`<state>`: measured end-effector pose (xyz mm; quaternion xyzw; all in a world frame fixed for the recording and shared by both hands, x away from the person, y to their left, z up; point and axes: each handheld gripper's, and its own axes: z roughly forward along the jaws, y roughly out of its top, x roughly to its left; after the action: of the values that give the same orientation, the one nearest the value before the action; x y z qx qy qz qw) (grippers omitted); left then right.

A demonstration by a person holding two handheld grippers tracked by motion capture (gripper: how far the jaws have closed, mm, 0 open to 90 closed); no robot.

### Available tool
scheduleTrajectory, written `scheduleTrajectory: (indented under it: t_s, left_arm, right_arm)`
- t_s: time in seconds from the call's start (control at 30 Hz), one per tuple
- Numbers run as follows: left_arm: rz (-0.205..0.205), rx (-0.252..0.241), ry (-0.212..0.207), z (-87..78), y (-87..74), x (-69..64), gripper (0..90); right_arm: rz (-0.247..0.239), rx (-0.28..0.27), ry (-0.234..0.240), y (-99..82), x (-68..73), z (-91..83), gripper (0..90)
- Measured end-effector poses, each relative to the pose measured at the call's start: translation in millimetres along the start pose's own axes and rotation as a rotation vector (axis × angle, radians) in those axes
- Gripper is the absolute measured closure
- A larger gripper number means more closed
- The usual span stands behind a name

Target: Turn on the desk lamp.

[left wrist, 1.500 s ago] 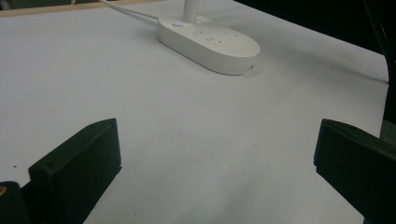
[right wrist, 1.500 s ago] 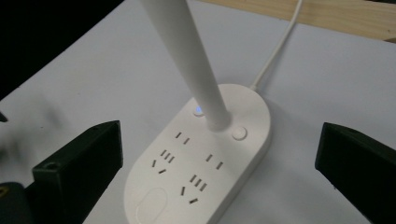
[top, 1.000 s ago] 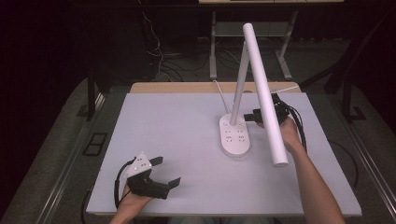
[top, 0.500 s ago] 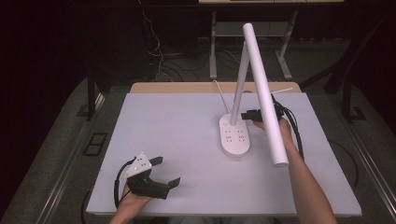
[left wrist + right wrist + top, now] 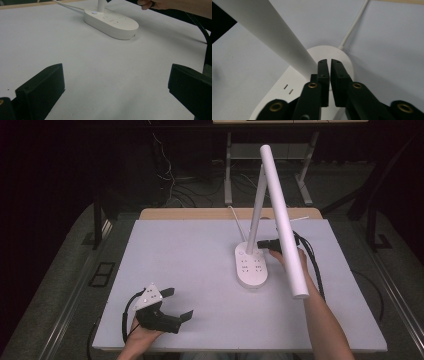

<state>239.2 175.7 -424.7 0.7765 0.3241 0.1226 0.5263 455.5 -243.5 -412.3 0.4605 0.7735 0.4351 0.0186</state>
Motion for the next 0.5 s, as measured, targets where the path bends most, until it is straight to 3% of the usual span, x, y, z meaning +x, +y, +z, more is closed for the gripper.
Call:
scheduleTrajectory:
  t_s: [0.43,0.5]
  left_arm:
    - [0.002,-0.001,-0.001,0.0,0.1,0.1,0.0]
    - [0.004,0.001,-0.001,0.1,0.1,0.1,0.0]
  right_arm:
    - [0.021,0.041,0.031,-5.8,-3.3,16.2,89.4]
    - [0.048,0.032,0.033,-8.3,-5.9,17.9,89.5]
